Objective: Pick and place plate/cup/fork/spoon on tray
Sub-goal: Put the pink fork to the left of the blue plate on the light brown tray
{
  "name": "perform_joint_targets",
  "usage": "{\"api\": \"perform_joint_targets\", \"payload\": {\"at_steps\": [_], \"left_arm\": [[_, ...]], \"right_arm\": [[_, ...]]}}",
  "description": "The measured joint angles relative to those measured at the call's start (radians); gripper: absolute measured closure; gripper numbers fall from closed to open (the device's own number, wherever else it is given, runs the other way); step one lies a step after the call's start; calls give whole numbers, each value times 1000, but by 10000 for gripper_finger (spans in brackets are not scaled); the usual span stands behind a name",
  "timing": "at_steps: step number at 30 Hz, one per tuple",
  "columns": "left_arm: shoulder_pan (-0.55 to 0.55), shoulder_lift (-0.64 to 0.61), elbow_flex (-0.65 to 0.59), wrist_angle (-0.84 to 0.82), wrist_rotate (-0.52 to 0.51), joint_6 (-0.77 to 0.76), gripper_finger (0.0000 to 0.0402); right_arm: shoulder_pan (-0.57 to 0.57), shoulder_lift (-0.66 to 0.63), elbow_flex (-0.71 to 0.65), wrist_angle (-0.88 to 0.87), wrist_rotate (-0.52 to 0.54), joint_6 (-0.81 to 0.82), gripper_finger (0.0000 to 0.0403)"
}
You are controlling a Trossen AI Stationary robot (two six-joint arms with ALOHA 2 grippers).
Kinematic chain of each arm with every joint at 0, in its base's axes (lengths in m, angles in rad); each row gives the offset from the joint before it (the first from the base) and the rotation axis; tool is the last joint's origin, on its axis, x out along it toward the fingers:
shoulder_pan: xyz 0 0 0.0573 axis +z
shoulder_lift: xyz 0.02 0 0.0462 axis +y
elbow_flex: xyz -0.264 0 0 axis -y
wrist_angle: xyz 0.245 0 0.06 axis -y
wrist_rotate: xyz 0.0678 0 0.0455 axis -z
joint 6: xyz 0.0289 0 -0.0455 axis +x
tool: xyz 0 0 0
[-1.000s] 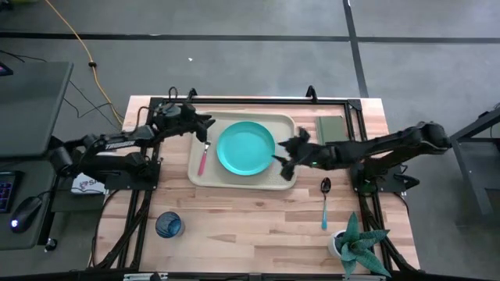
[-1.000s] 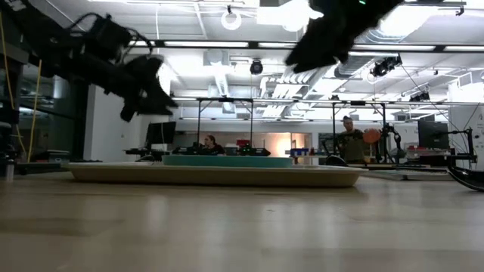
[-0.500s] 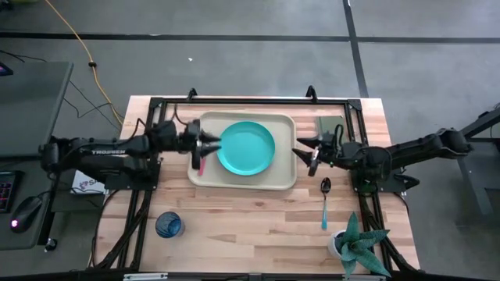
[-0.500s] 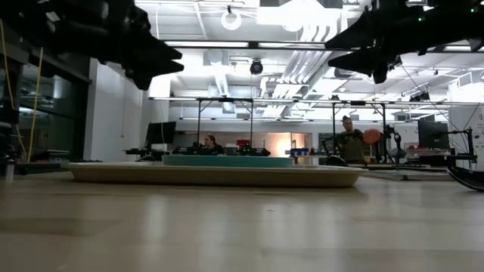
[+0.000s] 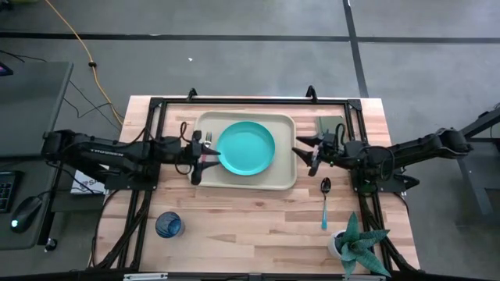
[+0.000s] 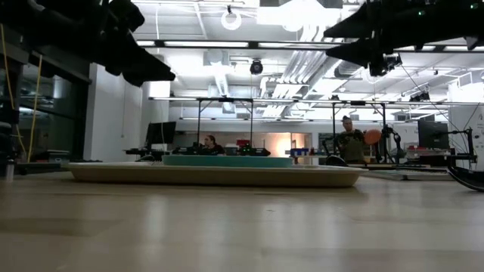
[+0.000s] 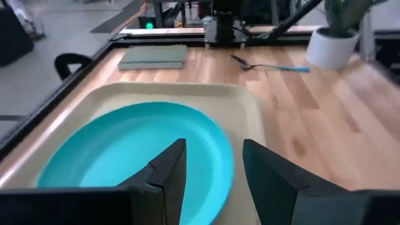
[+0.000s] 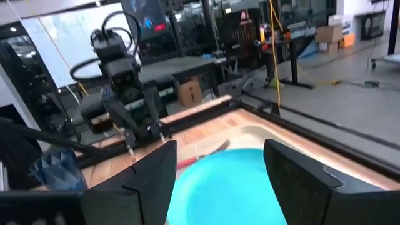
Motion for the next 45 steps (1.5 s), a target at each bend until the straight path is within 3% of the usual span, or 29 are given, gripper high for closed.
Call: {"api": "perform_joint_targets", "payload": {"at_steps": [9, 14, 18, 24, 27, 34, 39, 45], "left_arm": [[0, 6, 192, -532, -71, 22, 264], [-28, 7, 248, -707, -69, 22, 268], [-105, 35, 249, -801, -71, 7, 294], [-225, 149, 252, -823, -112, -26, 390], [-229, 226, 253, -839, -216, -75, 392], [-147, 416, 355, -983, -288, -161, 401], [-86, 514, 419, -1119, -239, -203, 401], [-63, 597, 423, -1087, -171, -150, 401]], "right_arm": [[0, 0, 0, 24, 11, -51, 172], [0, 0, 1, 21, 11, -48, 172], [0, 0, 1, 18, 12, -31, 172], [0, 0, 1, 18, 17, -50, 172], [0, 0, 1, 18, 18, -48, 172], [0, 1, 1, 22, 18, -48, 172], [0, 2, 1, 18, 17, -49, 172], [0, 2, 1, 18, 17, -49, 172]]}}
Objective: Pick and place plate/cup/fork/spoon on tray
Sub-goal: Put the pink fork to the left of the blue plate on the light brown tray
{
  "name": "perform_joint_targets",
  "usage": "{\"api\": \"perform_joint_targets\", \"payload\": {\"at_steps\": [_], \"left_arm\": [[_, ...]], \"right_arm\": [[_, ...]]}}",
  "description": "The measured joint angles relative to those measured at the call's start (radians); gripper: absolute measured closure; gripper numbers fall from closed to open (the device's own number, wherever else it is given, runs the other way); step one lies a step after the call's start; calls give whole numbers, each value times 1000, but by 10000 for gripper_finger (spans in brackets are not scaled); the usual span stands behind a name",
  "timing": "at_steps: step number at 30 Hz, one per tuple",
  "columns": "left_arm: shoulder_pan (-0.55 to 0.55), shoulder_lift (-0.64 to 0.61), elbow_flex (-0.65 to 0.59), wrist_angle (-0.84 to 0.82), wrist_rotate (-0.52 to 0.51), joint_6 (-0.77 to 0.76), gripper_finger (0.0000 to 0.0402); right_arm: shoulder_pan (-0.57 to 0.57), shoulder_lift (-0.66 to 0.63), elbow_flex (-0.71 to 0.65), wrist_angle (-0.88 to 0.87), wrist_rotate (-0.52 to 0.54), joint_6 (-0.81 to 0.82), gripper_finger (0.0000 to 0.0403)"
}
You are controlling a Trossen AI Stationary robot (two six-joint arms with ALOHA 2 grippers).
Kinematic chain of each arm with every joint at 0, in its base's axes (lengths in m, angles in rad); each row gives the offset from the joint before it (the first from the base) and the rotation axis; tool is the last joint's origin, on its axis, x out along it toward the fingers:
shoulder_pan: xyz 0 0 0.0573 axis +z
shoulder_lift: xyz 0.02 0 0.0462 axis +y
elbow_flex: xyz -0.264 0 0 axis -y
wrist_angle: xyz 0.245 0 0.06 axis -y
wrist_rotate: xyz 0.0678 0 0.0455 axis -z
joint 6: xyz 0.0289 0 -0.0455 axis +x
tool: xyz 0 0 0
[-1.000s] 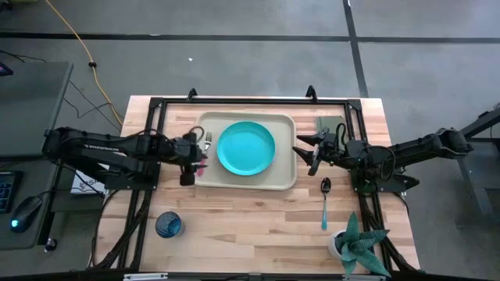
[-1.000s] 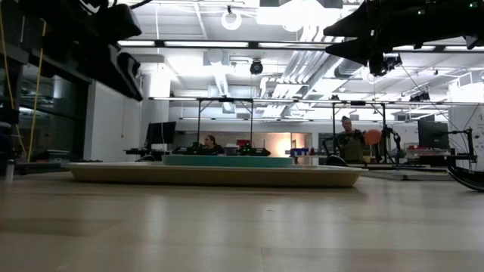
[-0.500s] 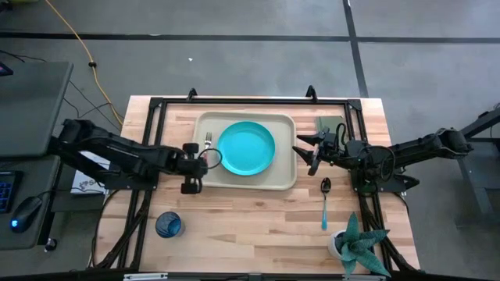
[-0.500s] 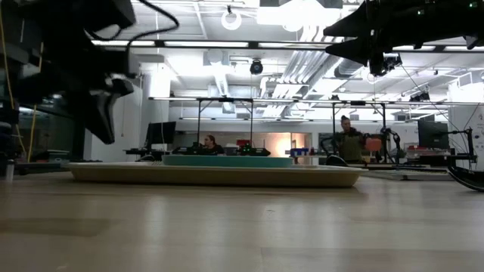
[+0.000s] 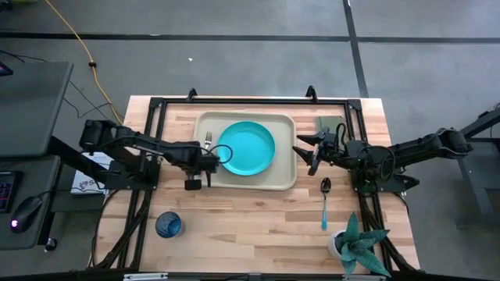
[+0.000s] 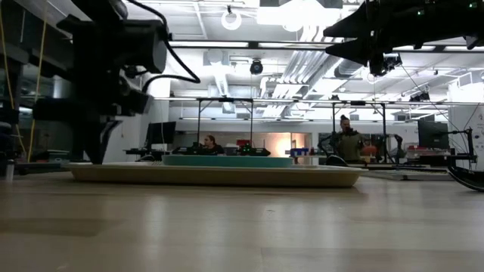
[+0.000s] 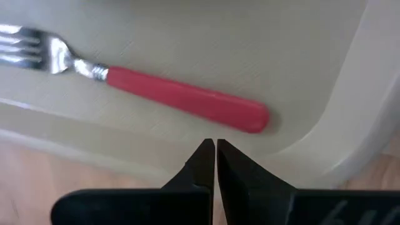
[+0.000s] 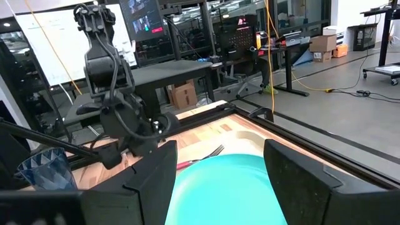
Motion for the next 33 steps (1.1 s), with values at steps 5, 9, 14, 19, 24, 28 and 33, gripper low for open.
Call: {"api": "perform_joint_targets", "payload": {"at_steps": [5, 9, 14, 19, 24, 28, 33], "left_arm": [[1, 45, 0, 7, 0, 25, 401], [2, 67, 0, 8, 1, 36, 402], [2, 73, 0, 42, 14, 51, 401], [2, 73, 0, 69, 30, 63, 401], [2, 73, 0, 70, 30, 63, 401], [2, 73, 0, 82, 30, 71, 401], [2, 73, 0, 92, 45, 74, 401]], "right_arm": [[0, 0, 0, 0, 0, 0, 172], [0, 0, 0, 0, 0, 0, 172], [0, 0, 0, 0, -1, 0, 172], [0, 0, 0, 0, -1, 0, 172], [0, 0, 0, 0, -1, 0, 172], [0, 0, 0, 0, -1, 0, 172], [0, 0, 0, 0, -1, 0, 172]]}}
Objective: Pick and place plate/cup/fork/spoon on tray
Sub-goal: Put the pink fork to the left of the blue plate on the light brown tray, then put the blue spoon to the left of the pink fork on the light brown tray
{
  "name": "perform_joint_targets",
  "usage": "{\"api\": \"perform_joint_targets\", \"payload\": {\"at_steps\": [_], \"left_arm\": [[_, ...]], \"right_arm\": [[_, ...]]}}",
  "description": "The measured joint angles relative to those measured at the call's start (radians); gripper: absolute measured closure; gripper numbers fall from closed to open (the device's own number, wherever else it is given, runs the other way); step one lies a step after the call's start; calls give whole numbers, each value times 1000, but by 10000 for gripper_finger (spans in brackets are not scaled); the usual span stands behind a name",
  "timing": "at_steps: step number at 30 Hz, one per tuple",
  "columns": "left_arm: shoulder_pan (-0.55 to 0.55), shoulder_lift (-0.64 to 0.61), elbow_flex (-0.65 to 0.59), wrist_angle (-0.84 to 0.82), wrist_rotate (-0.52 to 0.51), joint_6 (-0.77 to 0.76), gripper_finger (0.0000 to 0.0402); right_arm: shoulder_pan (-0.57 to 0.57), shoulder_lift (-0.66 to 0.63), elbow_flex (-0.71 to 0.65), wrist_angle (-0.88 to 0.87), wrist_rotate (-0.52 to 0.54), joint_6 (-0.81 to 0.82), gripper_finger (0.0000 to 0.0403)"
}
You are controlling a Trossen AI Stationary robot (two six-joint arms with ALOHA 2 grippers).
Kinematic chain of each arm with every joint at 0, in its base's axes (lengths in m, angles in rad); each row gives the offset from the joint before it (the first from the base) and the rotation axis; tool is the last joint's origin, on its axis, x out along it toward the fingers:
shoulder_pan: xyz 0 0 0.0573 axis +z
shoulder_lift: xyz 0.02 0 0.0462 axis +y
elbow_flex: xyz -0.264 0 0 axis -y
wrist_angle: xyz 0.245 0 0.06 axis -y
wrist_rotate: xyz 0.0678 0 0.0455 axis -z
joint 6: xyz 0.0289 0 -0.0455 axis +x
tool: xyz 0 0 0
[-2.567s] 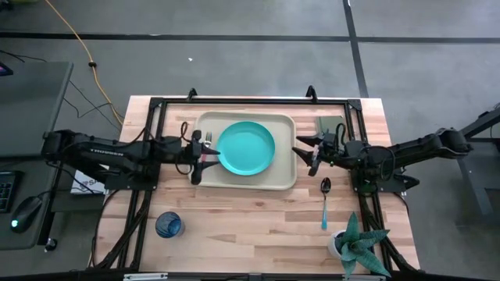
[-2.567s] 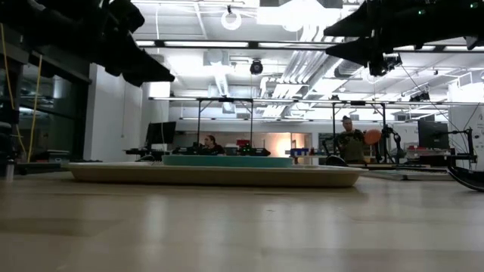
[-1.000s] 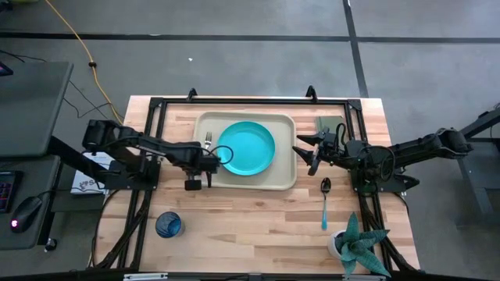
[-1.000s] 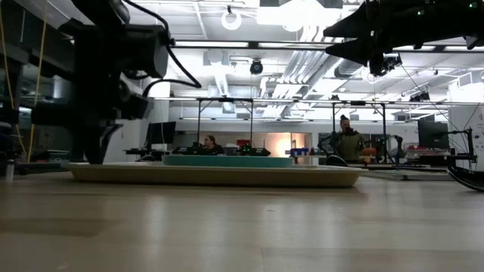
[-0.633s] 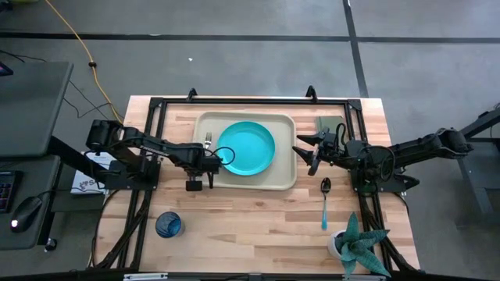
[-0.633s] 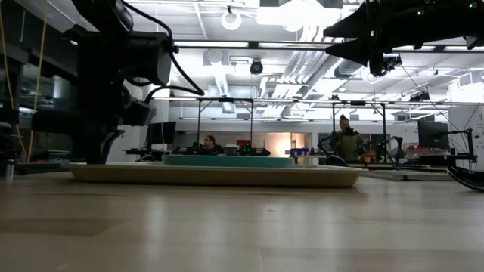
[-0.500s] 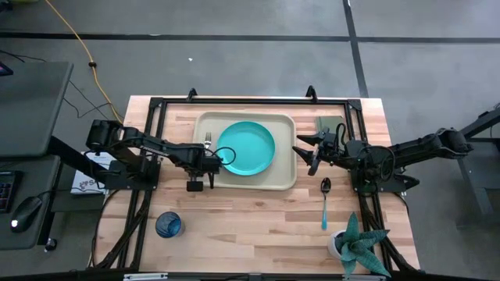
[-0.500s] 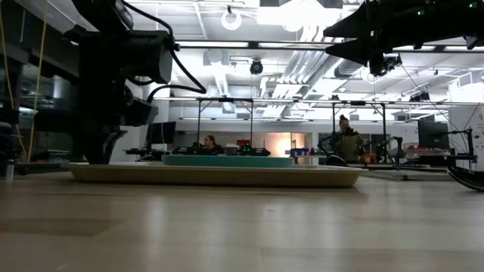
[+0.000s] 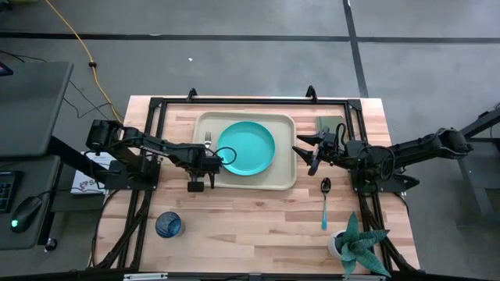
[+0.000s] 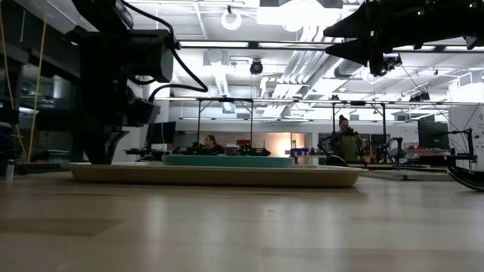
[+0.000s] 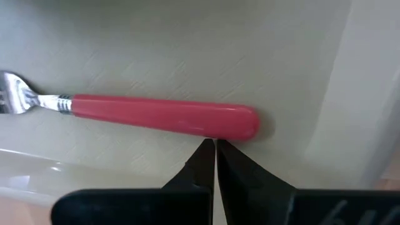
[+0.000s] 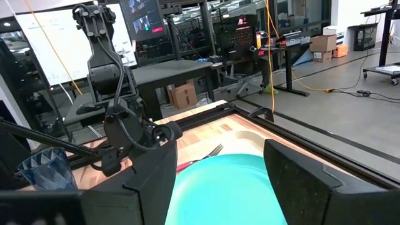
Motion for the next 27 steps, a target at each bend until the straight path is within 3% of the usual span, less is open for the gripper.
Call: {"api": "perform_joint_targets", "payload": {"at_steps": [10, 19, 23, 27], "left_arm": [[0, -1, 14, -36, 12, -2, 401], [0, -18, 164, -258, -51, -20, 401], [0, -113, 210, -248, -61, -12, 401], [0, -280, 204, -96, -51, 18, 401]], "right_arm": [[0, 0, 0, 0, 0, 0, 172], [0, 0, 0, 0, 0, -1, 172], [0, 0, 0, -1, 0, -1, 172], [0, 0, 0, -9, 0, -1, 172]]}}
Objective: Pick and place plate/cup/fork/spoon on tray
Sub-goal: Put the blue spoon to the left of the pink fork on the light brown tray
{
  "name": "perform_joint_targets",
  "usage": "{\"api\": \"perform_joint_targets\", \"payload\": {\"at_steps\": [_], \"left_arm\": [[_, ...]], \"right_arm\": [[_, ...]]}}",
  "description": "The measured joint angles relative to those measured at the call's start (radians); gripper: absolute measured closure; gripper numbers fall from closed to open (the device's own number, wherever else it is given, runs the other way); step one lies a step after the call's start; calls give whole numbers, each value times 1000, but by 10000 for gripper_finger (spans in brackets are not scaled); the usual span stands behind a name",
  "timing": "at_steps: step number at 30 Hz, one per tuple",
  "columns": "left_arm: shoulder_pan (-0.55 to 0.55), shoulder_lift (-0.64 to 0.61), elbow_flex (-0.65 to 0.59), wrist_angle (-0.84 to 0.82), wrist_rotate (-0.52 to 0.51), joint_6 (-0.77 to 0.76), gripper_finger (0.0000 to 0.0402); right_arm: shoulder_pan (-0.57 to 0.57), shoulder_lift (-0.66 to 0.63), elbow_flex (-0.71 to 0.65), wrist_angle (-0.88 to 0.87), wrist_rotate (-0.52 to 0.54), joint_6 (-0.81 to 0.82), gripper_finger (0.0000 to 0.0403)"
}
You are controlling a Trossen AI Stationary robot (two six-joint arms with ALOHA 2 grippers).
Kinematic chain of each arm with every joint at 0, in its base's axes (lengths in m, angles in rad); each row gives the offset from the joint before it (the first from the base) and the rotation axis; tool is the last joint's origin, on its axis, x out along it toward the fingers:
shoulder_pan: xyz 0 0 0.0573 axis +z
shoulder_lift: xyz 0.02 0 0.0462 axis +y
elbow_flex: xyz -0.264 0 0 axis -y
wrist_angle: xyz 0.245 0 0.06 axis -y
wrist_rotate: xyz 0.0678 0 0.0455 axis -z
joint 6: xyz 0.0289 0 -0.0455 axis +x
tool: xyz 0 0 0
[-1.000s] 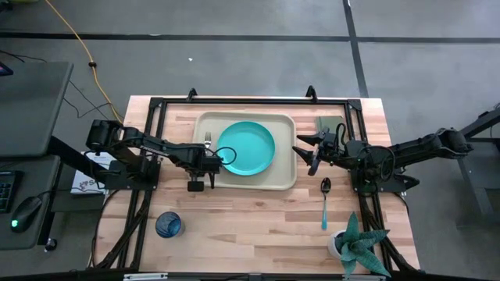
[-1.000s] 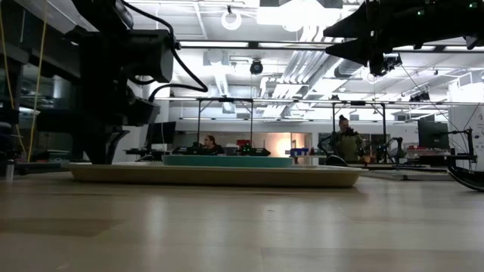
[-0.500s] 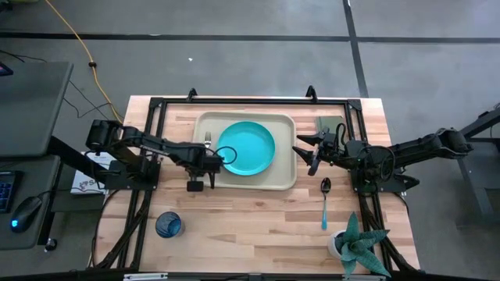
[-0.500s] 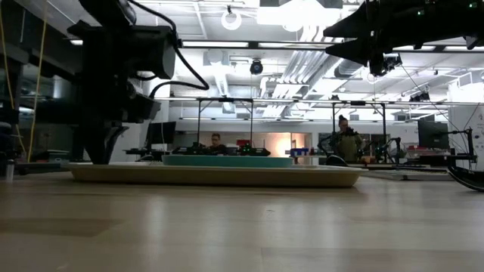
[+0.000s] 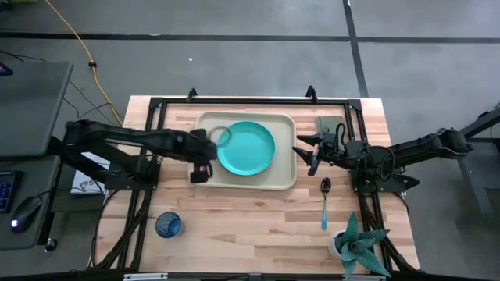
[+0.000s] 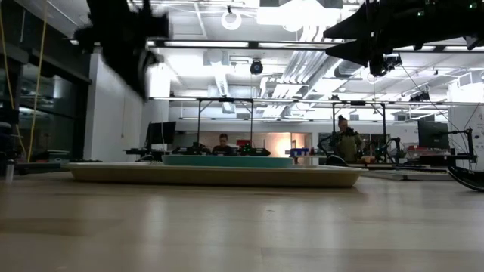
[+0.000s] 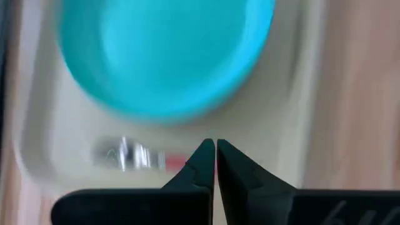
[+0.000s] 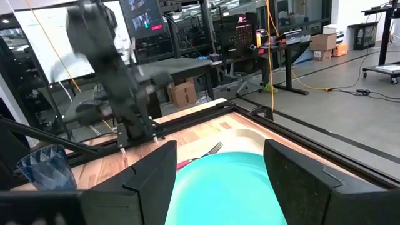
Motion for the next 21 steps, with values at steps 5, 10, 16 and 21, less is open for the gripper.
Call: {"api": "perform_joint_targets", "payload": {"at_steps": [5, 10, 16, 21], "left_arm": [[0, -232, -121, 422, 39, 66, 401], [9, -380, -355, 958, 119, 106, 401], [18, -404, -564, 1322, 161, 15, 401], [2, -402, -638, 1410, 157, -22, 401]], "right_arm": [[0, 0, 0, -1, 0, 0, 172], [0, 0, 0, -1, 0, 0, 172], [0, 0, 0, -1, 0, 0, 172], [0, -1, 6, -22, -1, 119, 172]]}}
